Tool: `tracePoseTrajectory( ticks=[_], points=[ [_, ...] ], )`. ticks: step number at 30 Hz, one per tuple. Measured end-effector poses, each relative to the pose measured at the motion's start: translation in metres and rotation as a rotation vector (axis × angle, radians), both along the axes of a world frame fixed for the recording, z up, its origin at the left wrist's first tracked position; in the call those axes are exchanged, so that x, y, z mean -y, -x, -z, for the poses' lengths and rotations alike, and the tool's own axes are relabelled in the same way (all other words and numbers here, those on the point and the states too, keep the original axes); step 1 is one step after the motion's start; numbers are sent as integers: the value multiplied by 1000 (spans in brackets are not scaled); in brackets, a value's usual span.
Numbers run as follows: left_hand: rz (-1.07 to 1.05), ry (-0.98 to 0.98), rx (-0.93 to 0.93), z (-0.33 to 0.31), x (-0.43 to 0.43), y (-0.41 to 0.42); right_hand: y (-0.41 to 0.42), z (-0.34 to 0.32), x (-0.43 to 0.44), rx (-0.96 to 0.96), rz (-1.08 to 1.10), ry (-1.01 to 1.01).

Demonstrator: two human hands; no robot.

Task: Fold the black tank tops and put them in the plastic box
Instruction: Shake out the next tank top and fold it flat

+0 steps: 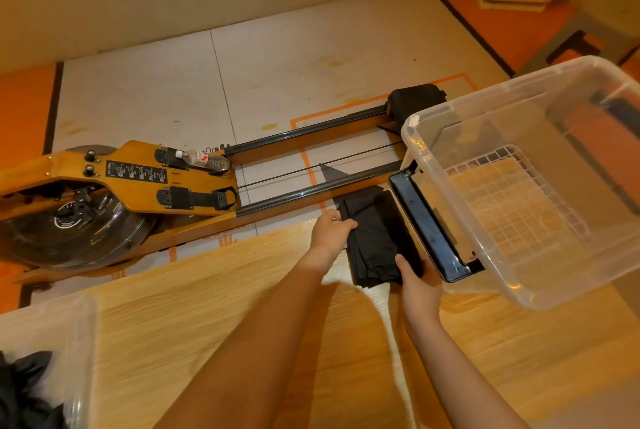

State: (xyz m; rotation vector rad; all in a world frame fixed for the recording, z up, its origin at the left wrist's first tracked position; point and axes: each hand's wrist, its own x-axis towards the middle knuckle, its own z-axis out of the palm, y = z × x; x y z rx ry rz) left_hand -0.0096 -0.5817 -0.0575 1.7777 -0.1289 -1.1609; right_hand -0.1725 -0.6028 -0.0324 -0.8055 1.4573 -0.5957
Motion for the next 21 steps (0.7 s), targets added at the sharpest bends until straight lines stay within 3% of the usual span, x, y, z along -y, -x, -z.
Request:
tracePoseTrajectory(
  ticks=[7,21],
  points=[
    [-90,9,-86,-7,-6,2,-9,-8,6,58,94,-5],
    [-15,-9,-116,-11,2,2,-5,-4,-3,-26,97,132]
  ],
)
